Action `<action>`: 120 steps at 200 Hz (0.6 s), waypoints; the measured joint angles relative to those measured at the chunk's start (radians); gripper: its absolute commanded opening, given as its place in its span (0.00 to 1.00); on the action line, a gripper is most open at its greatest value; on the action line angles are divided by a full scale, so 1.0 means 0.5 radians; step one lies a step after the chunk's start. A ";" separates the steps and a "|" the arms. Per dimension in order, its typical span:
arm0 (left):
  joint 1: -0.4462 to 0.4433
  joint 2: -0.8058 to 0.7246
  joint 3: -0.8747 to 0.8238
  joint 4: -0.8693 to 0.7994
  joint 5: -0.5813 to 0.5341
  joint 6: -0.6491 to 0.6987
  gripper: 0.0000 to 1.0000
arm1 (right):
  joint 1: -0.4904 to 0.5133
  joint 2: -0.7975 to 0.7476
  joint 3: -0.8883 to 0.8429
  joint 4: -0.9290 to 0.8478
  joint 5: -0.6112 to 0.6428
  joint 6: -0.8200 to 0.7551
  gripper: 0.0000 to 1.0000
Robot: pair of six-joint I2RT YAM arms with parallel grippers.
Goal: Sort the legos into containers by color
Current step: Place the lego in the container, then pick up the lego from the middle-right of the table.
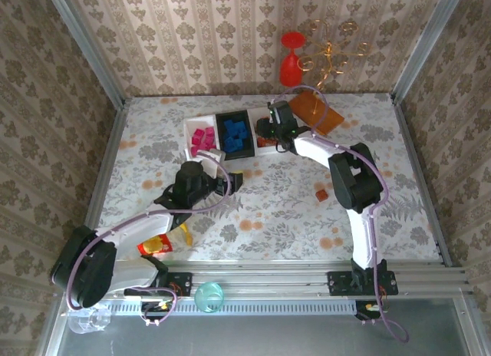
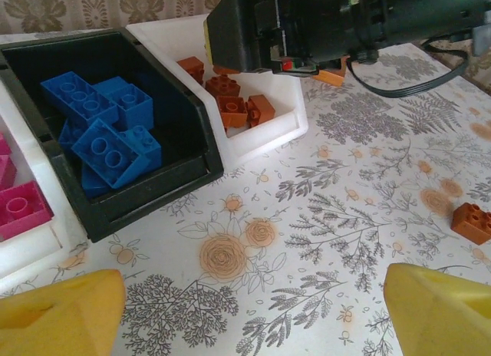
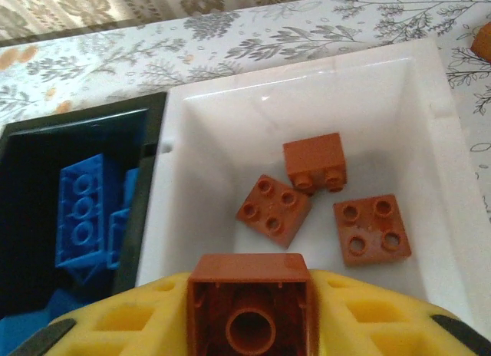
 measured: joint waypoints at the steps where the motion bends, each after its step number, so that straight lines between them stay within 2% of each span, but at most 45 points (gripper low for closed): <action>1: 0.000 -0.001 0.000 0.000 -0.002 0.000 0.89 | -0.001 0.005 0.005 -0.003 0.000 0.002 0.47; 19: 0.000 -0.014 0.000 0.002 -0.012 0.000 0.89 | -0.024 0.074 0.116 -0.067 -0.004 -0.001 0.53; 58: 0.000 -0.029 -0.001 0.008 -0.011 0.000 0.89 | -0.050 0.003 0.095 -0.088 -0.023 0.003 0.55; 120: -0.036 0.032 0.001 0.089 0.217 0.001 0.89 | -0.059 -0.754 -0.664 -0.099 -0.063 -0.015 0.67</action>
